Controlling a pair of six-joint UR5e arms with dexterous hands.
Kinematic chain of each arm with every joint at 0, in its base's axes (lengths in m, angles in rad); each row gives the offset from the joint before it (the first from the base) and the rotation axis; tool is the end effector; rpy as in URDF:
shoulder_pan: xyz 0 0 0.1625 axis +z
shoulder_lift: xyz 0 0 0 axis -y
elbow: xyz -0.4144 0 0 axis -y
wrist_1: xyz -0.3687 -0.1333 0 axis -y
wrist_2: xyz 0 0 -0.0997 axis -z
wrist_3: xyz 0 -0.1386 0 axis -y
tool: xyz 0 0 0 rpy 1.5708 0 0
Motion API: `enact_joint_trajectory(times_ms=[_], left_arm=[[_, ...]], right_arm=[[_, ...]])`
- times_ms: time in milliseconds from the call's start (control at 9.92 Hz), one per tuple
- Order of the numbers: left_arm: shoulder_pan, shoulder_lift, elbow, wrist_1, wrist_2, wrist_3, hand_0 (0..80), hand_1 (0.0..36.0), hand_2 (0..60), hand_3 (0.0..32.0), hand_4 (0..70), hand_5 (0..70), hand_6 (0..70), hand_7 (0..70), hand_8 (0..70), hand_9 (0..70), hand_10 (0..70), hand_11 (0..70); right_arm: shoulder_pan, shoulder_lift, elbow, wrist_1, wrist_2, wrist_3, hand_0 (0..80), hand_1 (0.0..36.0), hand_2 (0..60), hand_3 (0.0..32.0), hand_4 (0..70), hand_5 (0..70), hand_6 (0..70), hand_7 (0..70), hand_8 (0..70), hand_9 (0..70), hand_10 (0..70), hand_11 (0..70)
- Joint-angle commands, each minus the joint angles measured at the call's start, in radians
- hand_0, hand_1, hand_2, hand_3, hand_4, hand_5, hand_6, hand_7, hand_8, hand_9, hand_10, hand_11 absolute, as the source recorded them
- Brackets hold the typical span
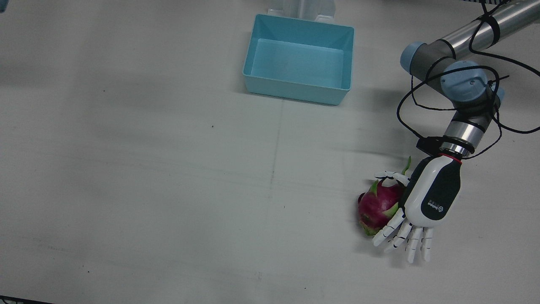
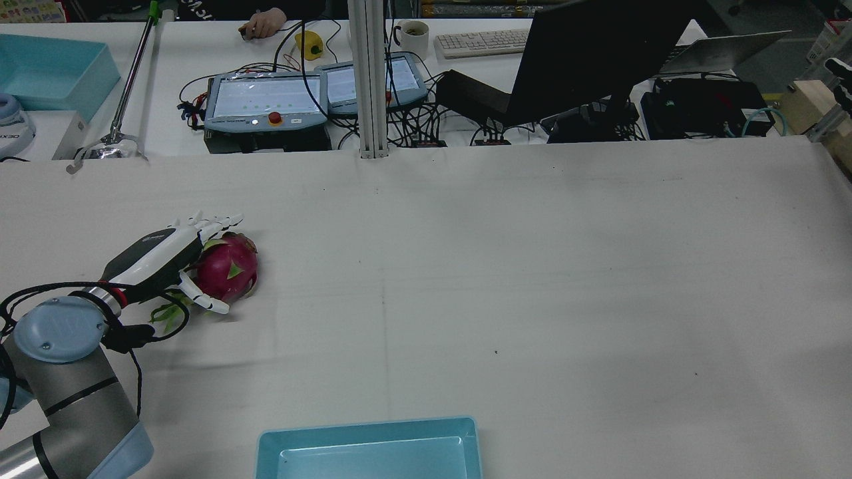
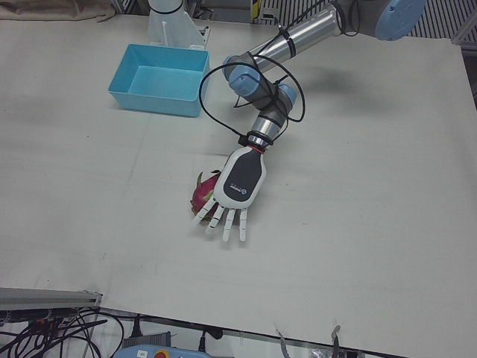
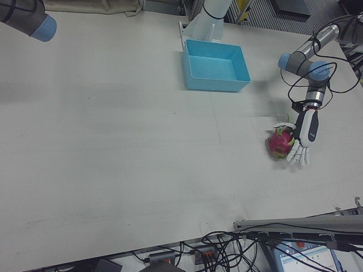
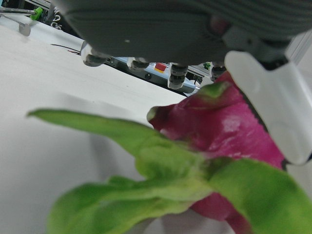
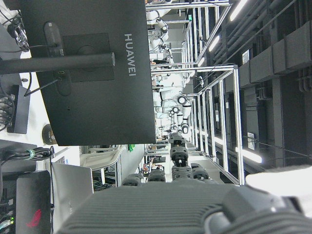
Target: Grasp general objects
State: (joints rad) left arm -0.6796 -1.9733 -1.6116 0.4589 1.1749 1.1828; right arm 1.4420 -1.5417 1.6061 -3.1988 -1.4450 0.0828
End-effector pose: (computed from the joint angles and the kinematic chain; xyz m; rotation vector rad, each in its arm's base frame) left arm 0.3662 -0.5360 0.4873 0.5693 1.5752 -1.1316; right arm 0.0829 -0.5333 0.6517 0.0949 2.1878 -2.1726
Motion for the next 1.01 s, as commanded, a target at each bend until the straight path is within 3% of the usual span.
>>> enact_joint_trajectory(times_ms=[0, 101, 302, 403, 504, 605, 705, 806, 907], left_arm=[[0.009, -0.012, 0.015, 0.000, -0.026, 0.001, 50.7, 19.9, 25.0, 0.0, 17.6, 23.2, 18.3, 44.2, 7.2, 8.3, 0.0, 0.3], [0.011, -0.012, 0.015, 0.000, -0.028, 0.000, 50.4, 17.3, 25.9, 0.0, 30.3, 34.4, 34.4, 68.1, 20.9, 27.3, 4.0, 6.8], [0.012, -0.012, 0.013, -0.002, -0.050, 0.001, 52.6, 16.2, 30.8, 0.0, 53.0, 55.8, 65.7, 70.0, 43.7, 60.2, 19.9, 29.6], [0.012, -0.015, 0.013, -0.002, -0.051, 0.001, 53.5, 15.2, 31.1, 0.0, 63.1, 62.9, 70.0, 70.0, 52.3, 70.0, 26.9, 39.5], [0.012, -0.016, 0.013, -0.003, -0.051, 0.001, 53.7, 13.0, 30.6, 0.0, 70.0, 70.0, 70.0, 70.0, 61.4, 70.0, 34.9, 49.4], [0.012, -0.016, 0.015, -0.005, -0.049, 0.003, 53.9, 11.6, 32.3, 0.0, 70.0, 70.0, 70.0, 70.0, 67.9, 70.0, 42.1, 58.7], [0.012, -0.018, 0.013, -0.005, -0.044, -0.002, 53.5, 11.2, 40.0, 0.0, 70.0, 70.0, 70.0, 70.0, 70.0, 70.0, 50.3, 70.0], [0.009, -0.018, 0.006, -0.003, -0.031, -0.006, 52.8, 10.9, 45.6, 0.0, 70.0, 70.0, 70.0, 70.0, 70.0, 70.0, 57.2, 70.0], [0.005, -0.024, 0.005, -0.006, 0.018, -0.008, 52.0, 10.3, 52.7, 0.0, 70.0, 70.0, 70.0, 70.0, 70.0, 70.0, 69.7, 70.0]], right_arm=[[0.000, 0.000, 0.000, 0.000, 0.000, 0.000, 0.0, 0.0, 0.0, 0.0, 0.0, 0.0, 0.0, 0.0, 0.0, 0.0, 0.0, 0.0], [0.000, 0.000, 0.000, 0.000, 0.000, 0.000, 0.0, 0.0, 0.0, 0.0, 0.0, 0.0, 0.0, 0.0, 0.0, 0.0, 0.0, 0.0], [0.000, 0.000, 0.000, -0.001, 0.000, 0.000, 0.0, 0.0, 0.0, 0.0, 0.0, 0.0, 0.0, 0.0, 0.0, 0.0, 0.0, 0.0], [0.000, 0.000, 0.000, -0.001, 0.000, 0.000, 0.0, 0.0, 0.0, 0.0, 0.0, 0.0, 0.0, 0.0, 0.0, 0.0, 0.0, 0.0], [0.000, 0.000, 0.000, 0.000, 0.000, 0.000, 0.0, 0.0, 0.0, 0.0, 0.0, 0.0, 0.0, 0.0, 0.0, 0.0, 0.0, 0.0], [0.000, 0.000, 0.000, -0.001, 0.000, 0.000, 0.0, 0.0, 0.0, 0.0, 0.0, 0.0, 0.0, 0.0, 0.0, 0.0, 0.0, 0.0], [0.000, 0.000, 0.000, 0.000, 0.000, 0.000, 0.0, 0.0, 0.0, 0.0, 0.0, 0.0, 0.0, 0.0, 0.0, 0.0, 0.0, 0.0], [0.000, 0.000, 0.000, -0.001, 0.000, 0.000, 0.0, 0.0, 0.0, 0.0, 0.0, 0.0, 0.0, 0.0, 0.0, 0.0, 0.0, 0.0], [0.000, 0.000, 0.000, 0.000, 0.000, 0.000, 0.0, 0.0, 0.0, 0.0, 0.0, 0.0, 0.0, 0.0, 0.0, 0.0, 0.0, 0.0]])
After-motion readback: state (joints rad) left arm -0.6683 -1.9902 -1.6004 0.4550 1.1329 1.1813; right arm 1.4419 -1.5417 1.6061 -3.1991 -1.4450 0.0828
